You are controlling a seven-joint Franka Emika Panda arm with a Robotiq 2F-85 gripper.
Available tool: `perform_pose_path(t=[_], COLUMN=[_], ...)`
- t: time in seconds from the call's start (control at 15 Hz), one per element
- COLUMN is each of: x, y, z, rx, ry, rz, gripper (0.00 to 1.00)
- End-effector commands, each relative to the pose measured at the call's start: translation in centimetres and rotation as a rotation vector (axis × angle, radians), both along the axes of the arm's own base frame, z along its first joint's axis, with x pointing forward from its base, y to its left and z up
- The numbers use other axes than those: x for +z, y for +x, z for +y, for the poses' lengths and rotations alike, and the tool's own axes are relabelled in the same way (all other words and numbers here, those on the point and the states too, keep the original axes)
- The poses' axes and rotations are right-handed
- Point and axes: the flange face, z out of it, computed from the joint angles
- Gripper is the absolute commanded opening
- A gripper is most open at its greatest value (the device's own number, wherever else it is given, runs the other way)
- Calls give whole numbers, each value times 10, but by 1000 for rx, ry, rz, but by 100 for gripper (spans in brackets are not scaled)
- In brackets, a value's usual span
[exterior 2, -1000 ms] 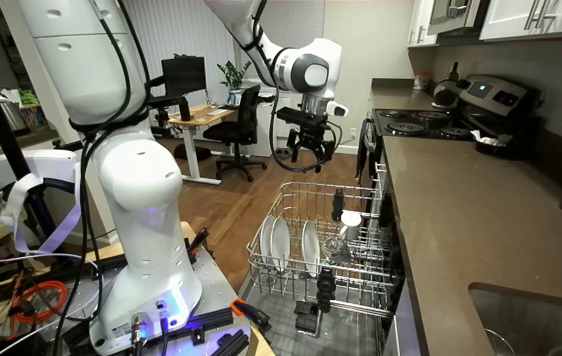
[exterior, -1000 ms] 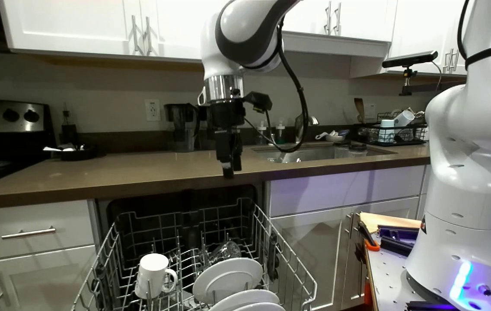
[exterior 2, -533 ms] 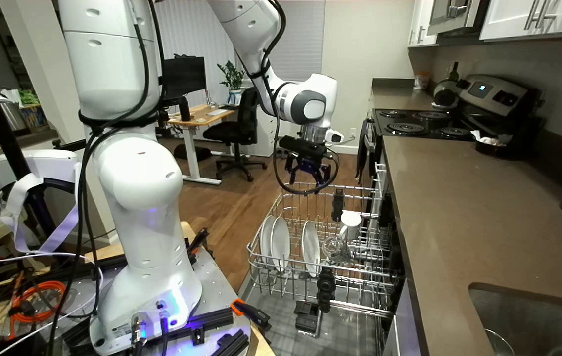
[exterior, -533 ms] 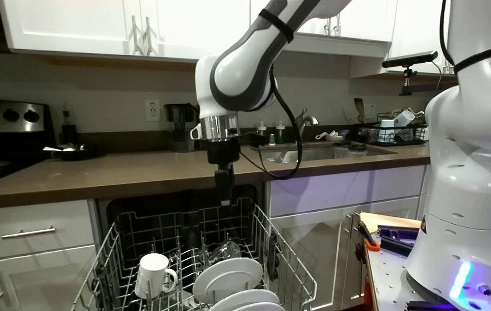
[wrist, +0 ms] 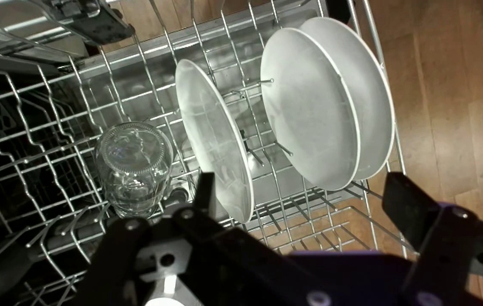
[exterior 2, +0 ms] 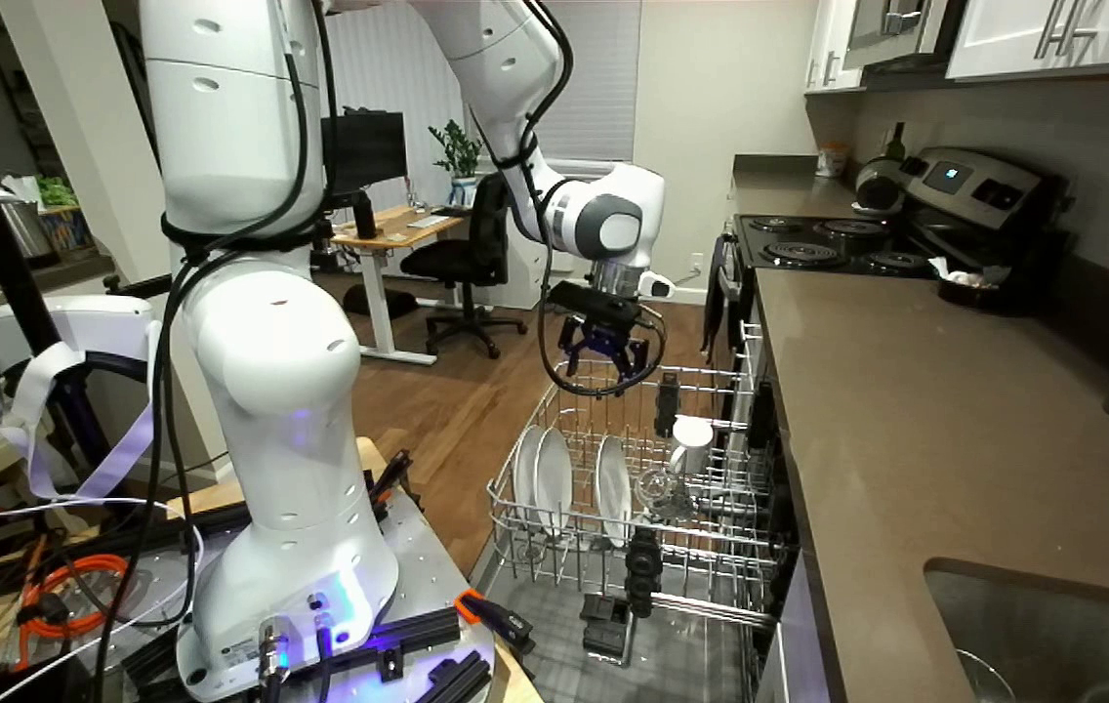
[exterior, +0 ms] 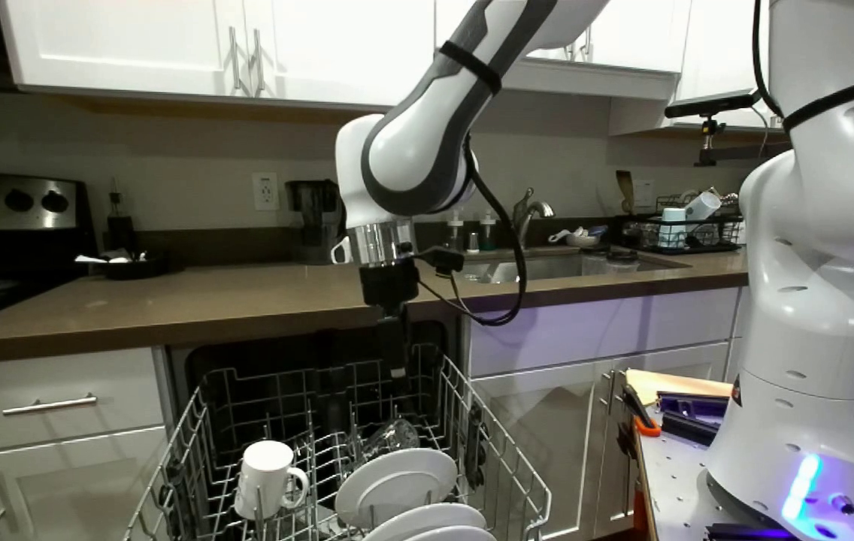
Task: Pick up the white plate in the dishwasher and move it to the right.
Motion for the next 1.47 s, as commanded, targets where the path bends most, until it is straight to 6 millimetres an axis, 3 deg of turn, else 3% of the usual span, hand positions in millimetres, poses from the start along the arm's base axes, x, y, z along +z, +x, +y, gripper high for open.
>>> perform_pose_path(t=[0.0, 0.33, 0.67, 1.0, 1.07, 1.13, 1.4], x=[-27, -71, -116, -146, -151, -155, -168], y=[5, 20, 38, 57, 59, 61, 61], z=[7, 8, -13, -31, -31, -30, -21], rx=[54, 156, 222, 283, 292, 297, 306], ry=[-8, -1, 13, 34, 45, 49, 77], rz=[-29, -94, -63, -46, -38, -35, -9], gripper=[100, 100, 100, 100, 83, 74, 47])
